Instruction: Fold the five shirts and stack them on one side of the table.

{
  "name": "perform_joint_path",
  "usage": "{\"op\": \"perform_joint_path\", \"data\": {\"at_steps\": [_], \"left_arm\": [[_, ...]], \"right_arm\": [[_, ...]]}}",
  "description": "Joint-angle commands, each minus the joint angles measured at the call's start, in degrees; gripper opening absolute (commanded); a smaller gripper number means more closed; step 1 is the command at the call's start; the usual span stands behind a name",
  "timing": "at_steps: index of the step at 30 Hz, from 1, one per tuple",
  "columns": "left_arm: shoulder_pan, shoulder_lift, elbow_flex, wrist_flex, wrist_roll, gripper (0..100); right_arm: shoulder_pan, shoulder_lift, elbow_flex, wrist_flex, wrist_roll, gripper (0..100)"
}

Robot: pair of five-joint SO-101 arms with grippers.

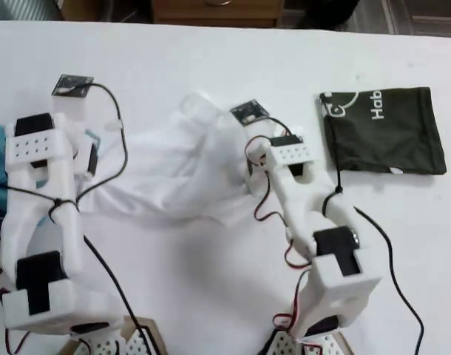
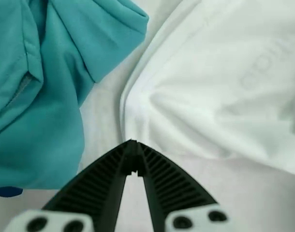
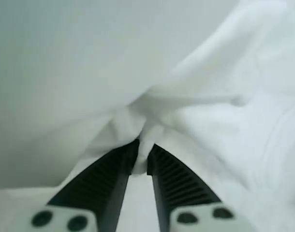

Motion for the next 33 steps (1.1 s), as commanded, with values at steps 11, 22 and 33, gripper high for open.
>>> {"op": "perform_joint_path", "data": {"at_steps": [11,22,33], "left_arm": [[-3.3,-10.6,1.0,8.1,-9.8,3],[4.5,-4.7,22.3,-7.6,-15.5,12],[15.9,-4.0,29.2,-21.0,-15.2,12]], "right_arm": [[9.3,-47.0,21.0,2.8,1.5,1.9],[17.9,-56.1,24.4,2.3,6.7,1.9],[17.9,-54.5,24.3,1.9,6.7,1.9]]}}
